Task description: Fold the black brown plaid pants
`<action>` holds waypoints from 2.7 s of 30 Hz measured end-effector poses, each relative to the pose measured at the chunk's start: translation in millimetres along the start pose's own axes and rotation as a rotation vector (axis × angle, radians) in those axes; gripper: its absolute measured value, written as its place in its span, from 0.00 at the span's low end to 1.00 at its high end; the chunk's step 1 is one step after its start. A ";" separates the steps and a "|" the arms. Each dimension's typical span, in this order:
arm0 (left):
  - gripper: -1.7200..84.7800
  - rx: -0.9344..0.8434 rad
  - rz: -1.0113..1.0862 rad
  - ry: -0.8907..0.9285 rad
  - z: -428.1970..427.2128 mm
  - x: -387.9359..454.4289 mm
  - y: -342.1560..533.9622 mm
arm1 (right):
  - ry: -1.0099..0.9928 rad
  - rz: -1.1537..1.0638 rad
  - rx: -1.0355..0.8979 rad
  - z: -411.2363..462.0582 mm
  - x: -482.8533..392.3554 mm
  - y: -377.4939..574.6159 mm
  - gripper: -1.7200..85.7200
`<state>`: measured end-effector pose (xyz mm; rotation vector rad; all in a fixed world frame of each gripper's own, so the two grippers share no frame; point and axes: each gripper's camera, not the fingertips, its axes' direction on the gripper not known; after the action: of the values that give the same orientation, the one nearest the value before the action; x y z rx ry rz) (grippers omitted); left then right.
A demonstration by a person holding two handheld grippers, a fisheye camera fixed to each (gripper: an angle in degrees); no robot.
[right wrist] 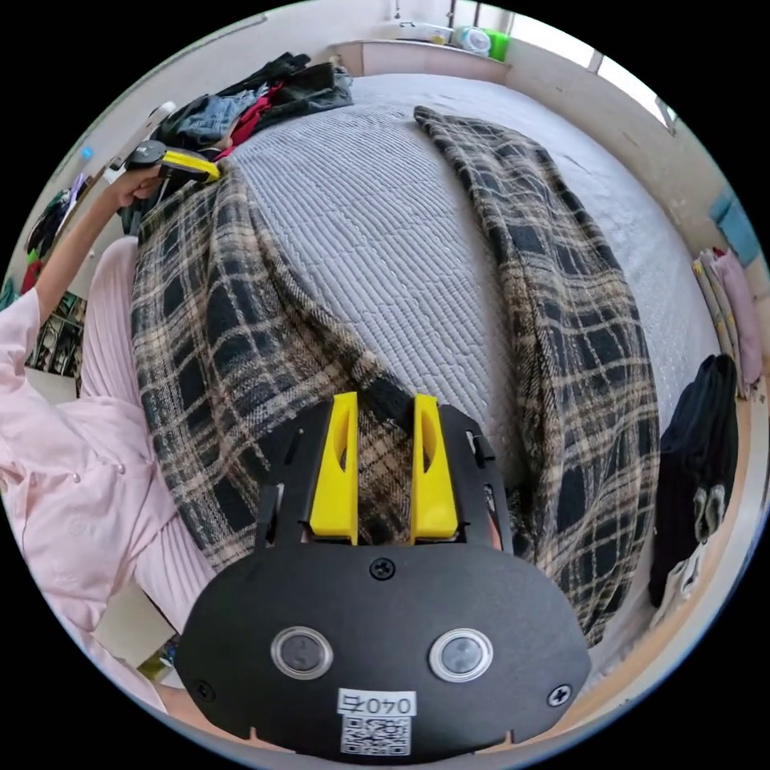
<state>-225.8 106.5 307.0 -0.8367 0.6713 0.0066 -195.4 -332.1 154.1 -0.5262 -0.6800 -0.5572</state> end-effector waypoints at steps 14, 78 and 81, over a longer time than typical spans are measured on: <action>0.01 0.141 -0.124 -0.415 -35.1 44.0 32.3 | -0.077 0.347 0.314 -65.7 30.5 43.5 0.12; 0.01 0.021 0.727 0.181 56.7 532.8 -82.1 | -0.214 1.316 0.598 -116.7 324.0 563.4 0.04; 0.01 0.042 0.706 0.201 47.4 519.4 -81.1 | -0.274 1.349 0.353 -80.9 345.1 555.6 0.08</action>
<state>234.4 -45.9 98.2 -0.5280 1.1259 0.5492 411.9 -79.3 195.2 -0.6049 -0.5176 0.8966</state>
